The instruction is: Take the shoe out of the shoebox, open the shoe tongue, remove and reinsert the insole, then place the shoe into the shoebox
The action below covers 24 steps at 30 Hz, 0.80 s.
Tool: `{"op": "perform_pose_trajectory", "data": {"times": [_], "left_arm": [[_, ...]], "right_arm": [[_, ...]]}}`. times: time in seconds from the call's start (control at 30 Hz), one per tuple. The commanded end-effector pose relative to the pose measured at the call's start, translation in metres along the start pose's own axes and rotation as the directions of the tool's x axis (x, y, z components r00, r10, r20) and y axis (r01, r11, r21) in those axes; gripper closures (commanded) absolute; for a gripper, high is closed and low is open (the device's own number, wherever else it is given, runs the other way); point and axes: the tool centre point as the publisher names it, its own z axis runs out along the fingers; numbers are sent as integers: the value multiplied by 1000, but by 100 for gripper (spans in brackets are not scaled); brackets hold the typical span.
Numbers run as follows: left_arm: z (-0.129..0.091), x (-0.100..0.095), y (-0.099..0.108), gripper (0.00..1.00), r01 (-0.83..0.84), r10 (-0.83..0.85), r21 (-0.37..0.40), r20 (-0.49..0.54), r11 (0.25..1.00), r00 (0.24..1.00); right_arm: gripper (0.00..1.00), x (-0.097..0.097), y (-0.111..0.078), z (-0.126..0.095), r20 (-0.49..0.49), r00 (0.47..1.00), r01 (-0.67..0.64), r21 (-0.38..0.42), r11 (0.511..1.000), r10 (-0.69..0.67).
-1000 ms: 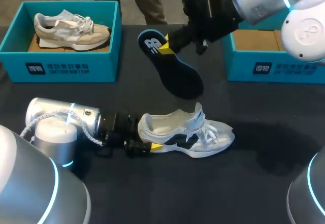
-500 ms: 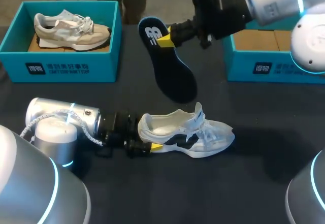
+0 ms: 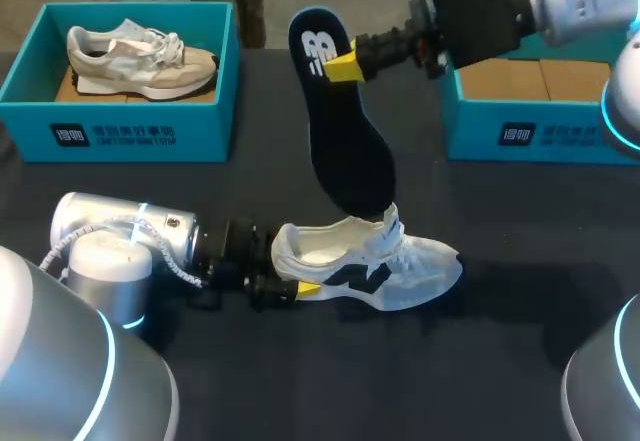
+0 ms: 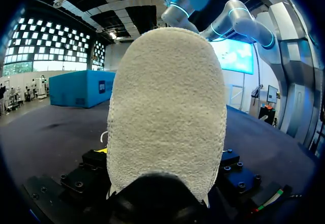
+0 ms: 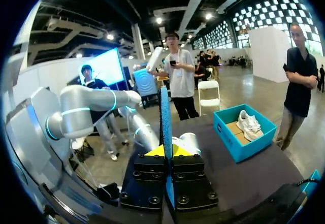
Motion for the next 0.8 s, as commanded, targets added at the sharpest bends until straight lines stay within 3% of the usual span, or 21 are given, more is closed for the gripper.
{"op": "perform_pose_trajectory", "data": {"times": [0.03,0.1,0.13,0.23,0.8], "left_arm": [[1,0,0,100,0,0,0,2,1000,1000],[1,0,0,100,0,0,0,2,1000,1000],[1,0,0,100,0,0,0,2,1000,1000],[1,0,0,100,0,0,0,2,1000,1000],[1,0,0,100,0,0,0,2,1000,1000]], "right_arm": [[100,20,14,-20,11,1000,-19,11,1000,19],[100,27,20,-25,2,999,-34,-17,999,34],[100,30,23,-28,-35,999,-36,-89,995,33],[100,37,28,-35,-78,993,-99,-197,975,85],[100,39,29,-38,-74,992,-117,-204,972,104]]}}
